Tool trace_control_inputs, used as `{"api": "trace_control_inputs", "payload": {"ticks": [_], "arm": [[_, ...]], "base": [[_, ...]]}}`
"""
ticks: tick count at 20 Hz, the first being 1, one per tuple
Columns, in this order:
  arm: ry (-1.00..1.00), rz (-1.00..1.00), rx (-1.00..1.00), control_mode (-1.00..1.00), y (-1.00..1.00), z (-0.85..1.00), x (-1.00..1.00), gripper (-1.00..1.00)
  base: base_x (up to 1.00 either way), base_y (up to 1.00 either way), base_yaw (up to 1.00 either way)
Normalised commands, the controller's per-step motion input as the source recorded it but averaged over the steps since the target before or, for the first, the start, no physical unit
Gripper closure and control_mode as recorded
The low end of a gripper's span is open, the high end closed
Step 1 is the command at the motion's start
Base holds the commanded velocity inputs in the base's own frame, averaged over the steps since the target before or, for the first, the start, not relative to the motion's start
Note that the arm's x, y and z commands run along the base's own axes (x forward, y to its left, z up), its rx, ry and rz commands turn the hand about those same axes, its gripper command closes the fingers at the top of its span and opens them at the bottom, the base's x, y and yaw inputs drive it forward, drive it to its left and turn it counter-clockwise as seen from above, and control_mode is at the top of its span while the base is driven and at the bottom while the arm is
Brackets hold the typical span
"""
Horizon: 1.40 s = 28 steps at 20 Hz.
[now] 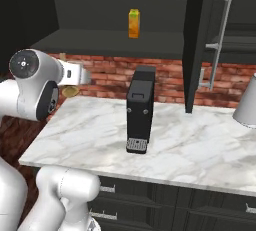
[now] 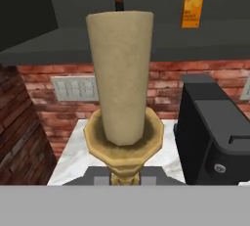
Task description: Pick the candle and candle from the dining table and place them in the open cabinet. Close the cabinet after placing the objects.
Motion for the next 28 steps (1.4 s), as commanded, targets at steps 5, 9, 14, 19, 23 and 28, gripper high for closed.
{"api": "trace_control_inputs", "payload": {"ticks": [5,9,14,19,23,28], "arm": [[0.00,0.00,0.00,-1.00,0.00,0.22,0.15,1.00],[0.00,0.00,0.00,-1.00,0.00,0.17,0.15,1.00],[0.00,0.00,0.00,-1.00,0.04,0.13,0.20,1.00],[0.00,0.00,0.00,-1.00,0.17,0.29,0.30,1.00],[0.00,0.00,0.00,-1.00,0.14,0.37,0.09,1.00],[0.00,0.00,0.00,-1.00,0.15,0.19,0.26,1.00]], "base": [[0.00,0.00,0.00],[0.00,0.00,0.00],[0.00,0.00,0.00],[0.00,0.00,0.00],[0.00,0.00,0.00],[0.00,0.00,0.00]]}}
